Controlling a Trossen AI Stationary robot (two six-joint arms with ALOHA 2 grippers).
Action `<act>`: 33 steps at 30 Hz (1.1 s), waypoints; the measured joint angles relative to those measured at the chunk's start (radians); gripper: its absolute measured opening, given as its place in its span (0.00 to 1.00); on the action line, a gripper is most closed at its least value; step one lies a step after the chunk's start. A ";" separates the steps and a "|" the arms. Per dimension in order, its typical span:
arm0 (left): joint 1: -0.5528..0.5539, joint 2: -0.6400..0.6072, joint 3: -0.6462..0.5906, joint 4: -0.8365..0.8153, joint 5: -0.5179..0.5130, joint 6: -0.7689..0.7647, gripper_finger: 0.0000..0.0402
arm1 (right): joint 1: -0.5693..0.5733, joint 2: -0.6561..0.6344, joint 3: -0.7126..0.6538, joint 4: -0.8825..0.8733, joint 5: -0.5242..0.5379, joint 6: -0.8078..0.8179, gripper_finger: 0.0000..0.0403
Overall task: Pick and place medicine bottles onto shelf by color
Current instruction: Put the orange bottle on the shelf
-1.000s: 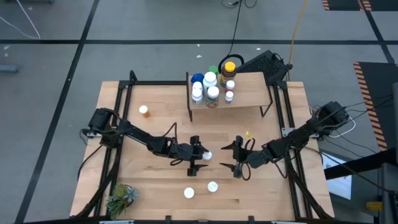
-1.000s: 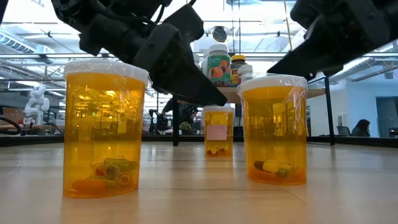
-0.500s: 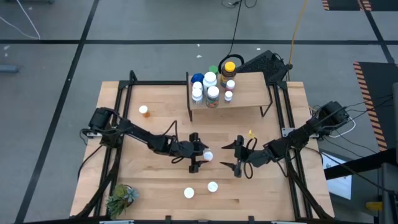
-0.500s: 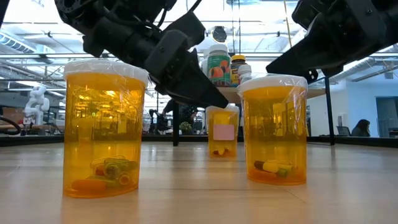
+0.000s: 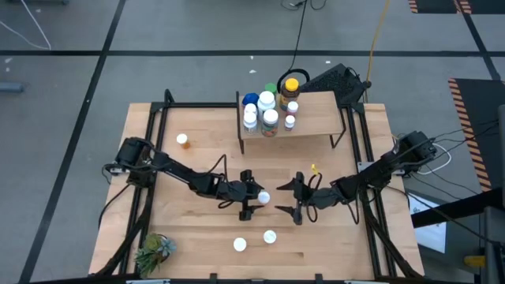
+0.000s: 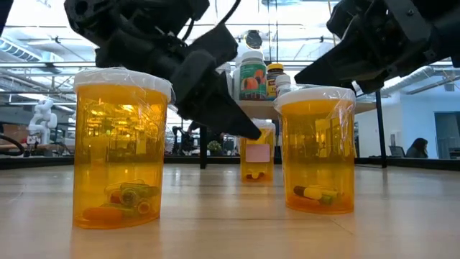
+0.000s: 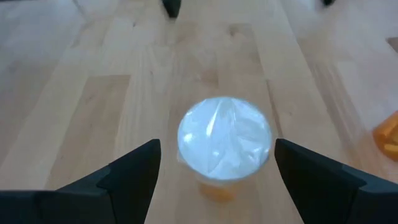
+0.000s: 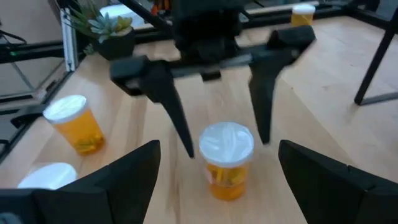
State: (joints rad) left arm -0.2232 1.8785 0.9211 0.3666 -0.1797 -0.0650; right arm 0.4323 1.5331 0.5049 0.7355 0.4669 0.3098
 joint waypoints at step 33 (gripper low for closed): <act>0.134 -0.078 0.551 -0.550 -0.025 0.235 0.51 | 0.141 -0.001 0.000 -0.224 0.192 0.223 0.79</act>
State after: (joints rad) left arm -0.0893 1.8001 1.4720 -0.1832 -0.2043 0.1704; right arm 0.5735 1.5322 0.5049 0.5112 0.6584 0.5332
